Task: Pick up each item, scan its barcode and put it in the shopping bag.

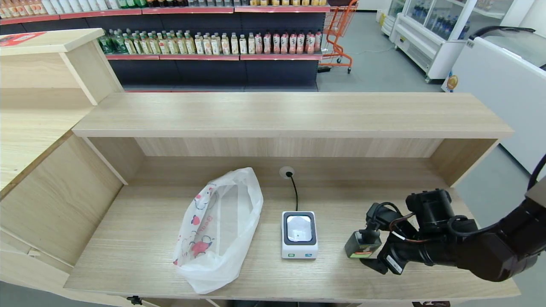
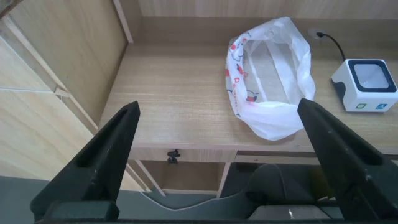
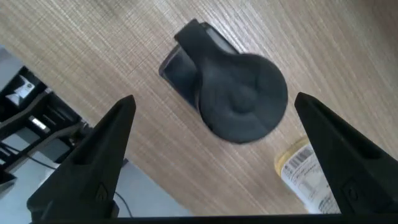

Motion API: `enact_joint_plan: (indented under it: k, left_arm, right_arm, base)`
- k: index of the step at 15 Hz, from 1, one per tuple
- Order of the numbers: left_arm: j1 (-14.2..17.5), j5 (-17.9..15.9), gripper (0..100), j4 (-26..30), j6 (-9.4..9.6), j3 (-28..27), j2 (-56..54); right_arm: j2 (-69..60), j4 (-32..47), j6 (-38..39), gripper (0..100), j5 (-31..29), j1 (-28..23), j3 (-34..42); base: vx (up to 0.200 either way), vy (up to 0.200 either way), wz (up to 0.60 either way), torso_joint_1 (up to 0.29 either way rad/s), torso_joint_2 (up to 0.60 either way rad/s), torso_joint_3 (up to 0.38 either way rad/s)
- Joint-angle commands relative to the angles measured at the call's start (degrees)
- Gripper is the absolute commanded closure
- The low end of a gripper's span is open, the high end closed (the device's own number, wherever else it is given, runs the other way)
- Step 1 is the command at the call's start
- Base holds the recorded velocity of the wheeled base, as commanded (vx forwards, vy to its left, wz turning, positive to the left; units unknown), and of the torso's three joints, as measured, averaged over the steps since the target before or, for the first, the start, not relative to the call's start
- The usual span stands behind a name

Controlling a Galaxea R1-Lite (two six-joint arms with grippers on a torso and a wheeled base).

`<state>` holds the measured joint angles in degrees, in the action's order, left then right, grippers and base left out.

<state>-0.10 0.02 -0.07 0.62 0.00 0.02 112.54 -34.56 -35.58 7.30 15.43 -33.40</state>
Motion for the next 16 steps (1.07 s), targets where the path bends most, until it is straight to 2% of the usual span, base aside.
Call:
enact_joint_plan:
  k: [1, 5, 6, 12, 13, 16]
  left_arm:
    - [0.0, 0.1, 0, 0.0, -0.01, 0.0, 0.0]
    - [0.0, 0.0, 0, 0.0, -0.01, 0.0, 0.0]
    - [0.0, 0.1, 0, 0.0, -0.01, 0.0, 0.0]
    - [0.0, 0.0, 0, 0.0, -0.01, 0.0, 0.0]
    - [0.0, 0.0, 0, 0.0, -0.01, 0.0, 0.0]
    - [0.0, 0.0, 0, 0.0, -0.01, 0.0, 0.0]
  right_arm:
    - [4.9, -2.0, -1.8, 0, 0.3, 0.6, -1.6]
    - [7.5, -4.4, -1.7, 0, 3.2, 2.5, -3.8]
    - [7.6, -4.8, -1.7, 100, 3.7, 2.6, -4.0]
    - [5.1, -5.7, -1.0, 100, 3.8, 1.6, -1.8]
    - [2.7, -7.7, 1.5, 100, 3.8, 1.2, -0.5]
    - [-10.6, -8.5, 18.5, 100, 3.3, 0.8, 3.4]
  base:
    - [0.000, 0.000, 0.00, 0.000, 0.00, 0.000]
    - [0.000, 0.000, 0.00, 0.000, 0.00, 0.000]
    - [0.000, 0.000, 0.00, 0.000, 0.00, 0.000]
    - [0.000, 0.000, 0.00, 0.000, 0.00, 0.000]
    - [0.000, 0.000, 0.00, 0.000, 0.00, 0.000]
    - [0.000, 0.000, 0.00, 0.000, 0.00, 0.000]
